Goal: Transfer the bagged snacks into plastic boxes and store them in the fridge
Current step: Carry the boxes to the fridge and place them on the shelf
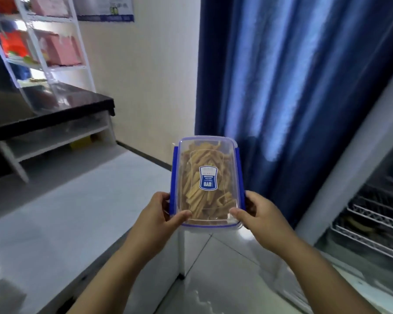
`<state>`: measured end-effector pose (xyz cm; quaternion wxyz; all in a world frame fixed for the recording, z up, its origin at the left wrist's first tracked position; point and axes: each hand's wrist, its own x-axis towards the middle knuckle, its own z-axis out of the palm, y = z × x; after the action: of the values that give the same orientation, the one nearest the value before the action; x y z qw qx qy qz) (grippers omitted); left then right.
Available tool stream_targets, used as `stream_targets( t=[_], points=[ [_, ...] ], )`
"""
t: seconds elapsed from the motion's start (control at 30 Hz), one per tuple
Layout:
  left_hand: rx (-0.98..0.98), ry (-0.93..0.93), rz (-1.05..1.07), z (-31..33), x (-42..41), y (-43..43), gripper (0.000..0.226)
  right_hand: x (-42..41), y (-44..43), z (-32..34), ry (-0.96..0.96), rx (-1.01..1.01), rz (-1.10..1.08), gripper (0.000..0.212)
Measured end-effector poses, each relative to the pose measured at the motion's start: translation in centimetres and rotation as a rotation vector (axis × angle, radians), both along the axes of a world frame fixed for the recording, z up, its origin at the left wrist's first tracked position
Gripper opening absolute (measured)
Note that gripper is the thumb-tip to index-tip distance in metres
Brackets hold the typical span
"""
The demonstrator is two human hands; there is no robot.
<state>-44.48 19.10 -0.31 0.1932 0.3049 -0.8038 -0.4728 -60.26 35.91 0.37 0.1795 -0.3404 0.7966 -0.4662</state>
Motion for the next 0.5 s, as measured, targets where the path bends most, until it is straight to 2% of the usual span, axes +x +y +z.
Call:
stream_targets(
  t=[0.37, 0.5],
  points=[
    [-0.015, -0.183, -0.476, -4.5, -18.6, 2.0, 0.046, -9.8, 7.1, -5.1, -0.123, 0.136, -0.467, 0.016],
    [-0.059, -0.221, -0.594, -5.4, -24.2, 4.9, 0.038, -12.1, 10.7, -6.5, -0.167, 0.148, -0.617, 0.016]
  ],
)
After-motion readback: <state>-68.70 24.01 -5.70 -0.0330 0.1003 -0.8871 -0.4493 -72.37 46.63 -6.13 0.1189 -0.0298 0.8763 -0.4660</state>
